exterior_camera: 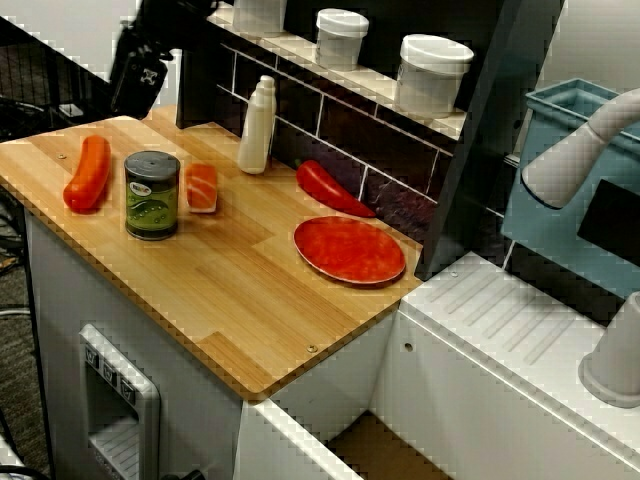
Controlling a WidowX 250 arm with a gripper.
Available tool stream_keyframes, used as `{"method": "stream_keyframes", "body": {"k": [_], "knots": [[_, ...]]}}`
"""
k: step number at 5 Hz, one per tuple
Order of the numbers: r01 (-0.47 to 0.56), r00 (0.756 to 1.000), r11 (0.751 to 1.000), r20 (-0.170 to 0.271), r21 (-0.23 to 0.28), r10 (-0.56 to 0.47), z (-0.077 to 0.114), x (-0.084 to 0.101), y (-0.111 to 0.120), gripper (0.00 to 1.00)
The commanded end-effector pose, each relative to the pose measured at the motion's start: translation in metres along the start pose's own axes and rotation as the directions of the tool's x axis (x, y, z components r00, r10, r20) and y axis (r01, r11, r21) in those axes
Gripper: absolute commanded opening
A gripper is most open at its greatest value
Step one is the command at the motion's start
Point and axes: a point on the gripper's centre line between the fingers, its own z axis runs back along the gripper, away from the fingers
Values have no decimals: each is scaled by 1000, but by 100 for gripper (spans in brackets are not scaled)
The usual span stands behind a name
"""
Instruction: Push into sink
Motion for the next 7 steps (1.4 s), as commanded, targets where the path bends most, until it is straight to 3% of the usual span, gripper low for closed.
{"method": "stream_keyframes", "body": {"k": [1, 2, 3, 4, 7], "knots": [[482, 875, 872, -80, 80, -477, 8, -8, 8, 100], [626, 780, 775, -70, 88, -622, -1, -12, 15, 100], [676, 737, 734, -46, 66, -674, -11, -17, 23, 100], [695, 719, 717, -40, 53, -694, -20, -19, 23, 100], [689, 723, 724, -70, 22, -687, -59, -7, 19, 100]]}}
